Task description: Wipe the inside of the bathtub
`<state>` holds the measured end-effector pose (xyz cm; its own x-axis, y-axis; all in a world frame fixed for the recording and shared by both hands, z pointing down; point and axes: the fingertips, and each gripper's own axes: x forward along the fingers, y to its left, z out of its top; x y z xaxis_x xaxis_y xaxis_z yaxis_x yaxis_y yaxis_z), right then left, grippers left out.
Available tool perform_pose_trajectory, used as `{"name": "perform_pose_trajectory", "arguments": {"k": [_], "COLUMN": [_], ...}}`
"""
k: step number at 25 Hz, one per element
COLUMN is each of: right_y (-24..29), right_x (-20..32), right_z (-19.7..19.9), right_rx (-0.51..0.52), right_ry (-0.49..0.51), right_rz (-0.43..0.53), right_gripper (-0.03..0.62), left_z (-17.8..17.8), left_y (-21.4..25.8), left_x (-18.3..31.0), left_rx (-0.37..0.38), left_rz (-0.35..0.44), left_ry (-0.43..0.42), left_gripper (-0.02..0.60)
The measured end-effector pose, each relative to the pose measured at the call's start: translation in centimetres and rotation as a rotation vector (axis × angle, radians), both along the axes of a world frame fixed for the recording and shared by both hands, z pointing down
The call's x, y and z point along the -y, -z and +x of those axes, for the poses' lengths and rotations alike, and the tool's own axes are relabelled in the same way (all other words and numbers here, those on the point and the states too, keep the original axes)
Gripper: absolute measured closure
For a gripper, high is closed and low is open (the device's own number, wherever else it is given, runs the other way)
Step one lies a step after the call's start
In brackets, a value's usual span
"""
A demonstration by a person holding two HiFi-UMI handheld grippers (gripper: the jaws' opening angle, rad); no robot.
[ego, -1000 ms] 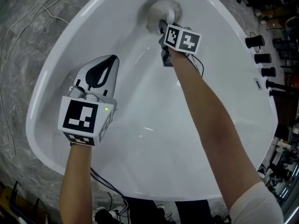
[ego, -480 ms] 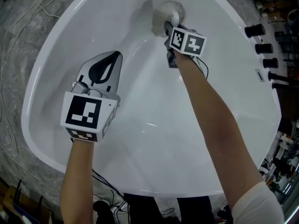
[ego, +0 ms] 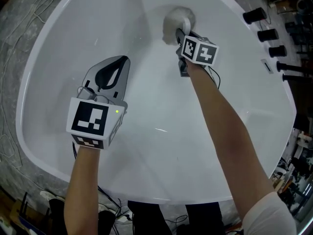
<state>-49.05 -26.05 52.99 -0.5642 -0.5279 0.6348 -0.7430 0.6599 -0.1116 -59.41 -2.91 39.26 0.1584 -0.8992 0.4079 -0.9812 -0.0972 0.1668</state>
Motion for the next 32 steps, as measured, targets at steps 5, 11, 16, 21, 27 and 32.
{"name": "perform_pose_trajectory", "arguments": {"k": [5, 11, 16, 21, 27, 32], "right_y": [0.2, 0.5, 0.9, 1.2, 1.3, 1.7], "right_x": [0.2, 0.7, 1.0, 1.3, 1.8, 1.8], "right_z": [3.8, 8.9, 13.3, 17.8, 22.7, 26.3], "right_rx": [0.004, -0.003, -0.006, -0.021, -0.020, -0.022], "right_ry": [-0.015, -0.048, -0.082, -0.109, -0.146, -0.165], "right_rz": [-0.003, -0.003, -0.002, -0.002, -0.010, -0.012], "right_gripper": [0.499, 0.499, 0.499, 0.499, 0.499, 0.497], "left_z": [3.6, 7.6, 10.9, 13.9, 17.8, 21.2], "left_y": [0.4, 0.4, 0.8, 1.1, 1.5, 2.1], "left_x": [1.1, 1.8, 2.5, 3.0, 4.1, 5.2], "left_rx": [0.007, 0.011, 0.011, 0.017, 0.014, 0.016], "left_rz": [0.001, -0.007, -0.007, -0.011, -0.012, -0.009], "left_ry": [-0.038, -0.081, -0.111, -0.139, -0.174, -0.207], "left_gripper": [0.571, 0.571, 0.571, 0.571, 0.571, 0.571]}}
